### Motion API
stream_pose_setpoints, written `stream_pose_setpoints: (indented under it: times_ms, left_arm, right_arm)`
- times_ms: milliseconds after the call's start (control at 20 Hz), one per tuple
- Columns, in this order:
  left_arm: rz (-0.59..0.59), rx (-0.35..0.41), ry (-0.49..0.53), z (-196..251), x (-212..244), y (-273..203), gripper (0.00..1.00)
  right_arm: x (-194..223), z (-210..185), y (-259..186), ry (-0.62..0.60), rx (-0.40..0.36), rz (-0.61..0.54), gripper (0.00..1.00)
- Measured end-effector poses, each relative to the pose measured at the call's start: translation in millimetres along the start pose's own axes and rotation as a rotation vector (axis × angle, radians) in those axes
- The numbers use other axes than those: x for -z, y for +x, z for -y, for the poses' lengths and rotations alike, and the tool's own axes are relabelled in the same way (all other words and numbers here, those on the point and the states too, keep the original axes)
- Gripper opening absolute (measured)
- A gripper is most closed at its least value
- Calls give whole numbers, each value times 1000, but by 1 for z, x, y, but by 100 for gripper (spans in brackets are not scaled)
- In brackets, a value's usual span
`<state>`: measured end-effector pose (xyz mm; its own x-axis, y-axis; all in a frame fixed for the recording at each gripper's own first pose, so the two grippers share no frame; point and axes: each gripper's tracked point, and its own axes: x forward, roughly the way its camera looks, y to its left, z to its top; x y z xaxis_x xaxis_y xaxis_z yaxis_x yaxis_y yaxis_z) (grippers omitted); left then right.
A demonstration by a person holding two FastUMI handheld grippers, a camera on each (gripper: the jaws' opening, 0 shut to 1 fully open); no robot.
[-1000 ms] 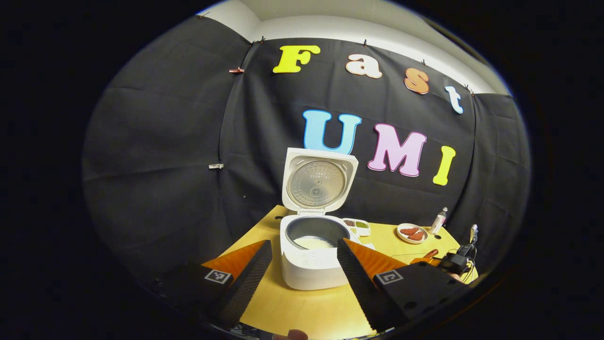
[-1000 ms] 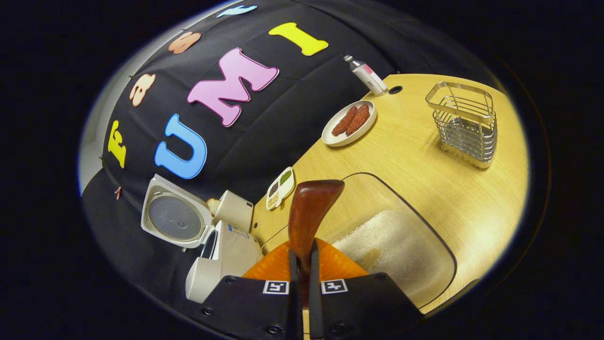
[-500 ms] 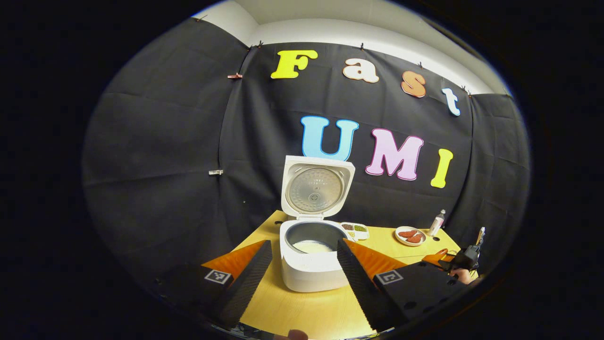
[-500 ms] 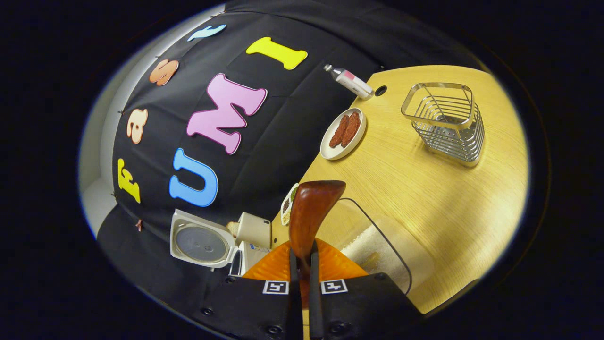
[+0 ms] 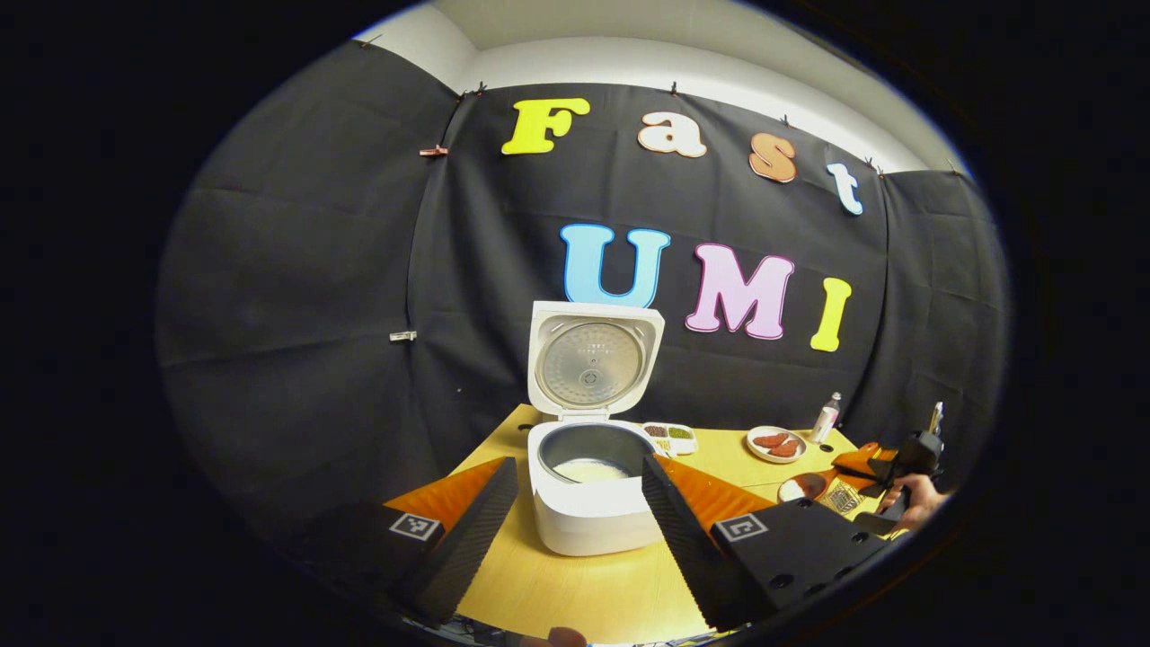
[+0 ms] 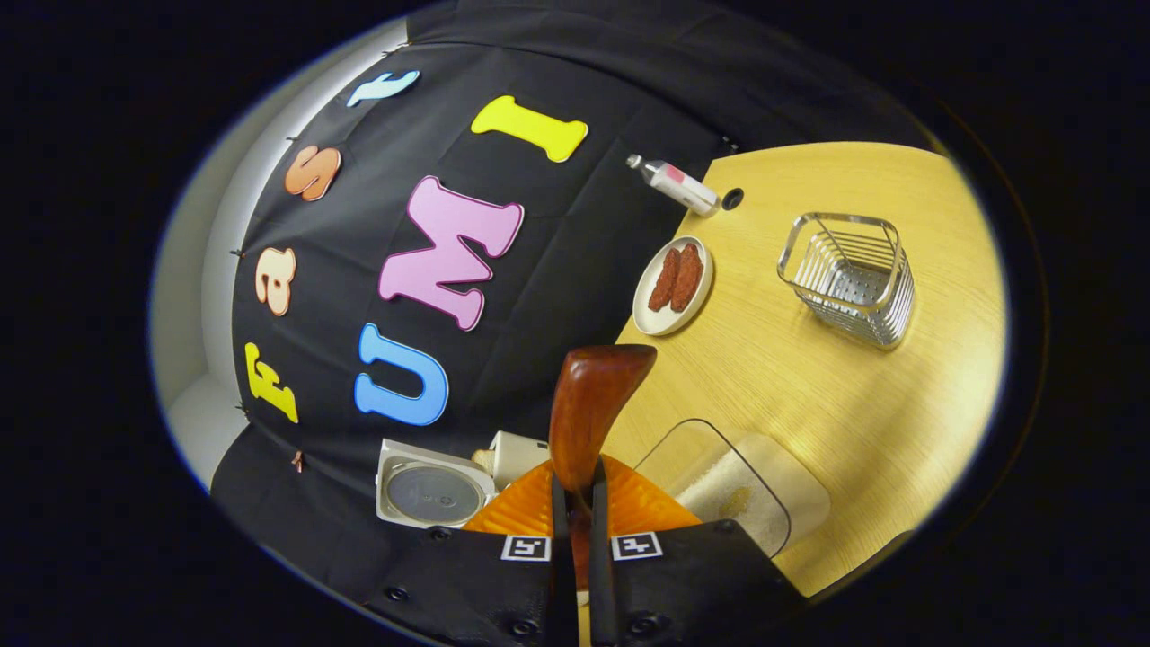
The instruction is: Close the left gripper, press the button to open the rice cooker; take a wooden spoon from the chopstick holder with the right hand, scoop a spoonful of rice and pour it into the rice cooker, then put the wooden spoon back into the chopstick holder.
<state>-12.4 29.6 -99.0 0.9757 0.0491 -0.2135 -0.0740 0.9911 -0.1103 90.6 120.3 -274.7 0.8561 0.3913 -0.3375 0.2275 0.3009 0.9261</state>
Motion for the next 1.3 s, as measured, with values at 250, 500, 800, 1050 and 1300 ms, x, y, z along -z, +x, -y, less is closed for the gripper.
stream_pose_setpoints:
  times_ms: [250, 500, 800, 1050, 1300]
  left_arm:
    - [4, 30, -2, 0, 3, 2, 95]
    - [3, 43, -8, -10, 8, 3, 95]
    - [-9, 33, -35, -27, 19, 7, 95]
    - [15, 31, -57, -31, 14, 10, 95]
    - [11, 25, -28, -46, 15, 14, 95]
  right_arm:
    - [-6, -72, -9, -7, -66, 9, 10]
    - [20, -148, -2, -3, -133, -31, 10]
    - [81, -208, 37, 25, -190, -73, 10]
    - [132, -231, 82, -50, -189, -108, 10]
    - [179, -240, 128, -241, -166, -115, 10]
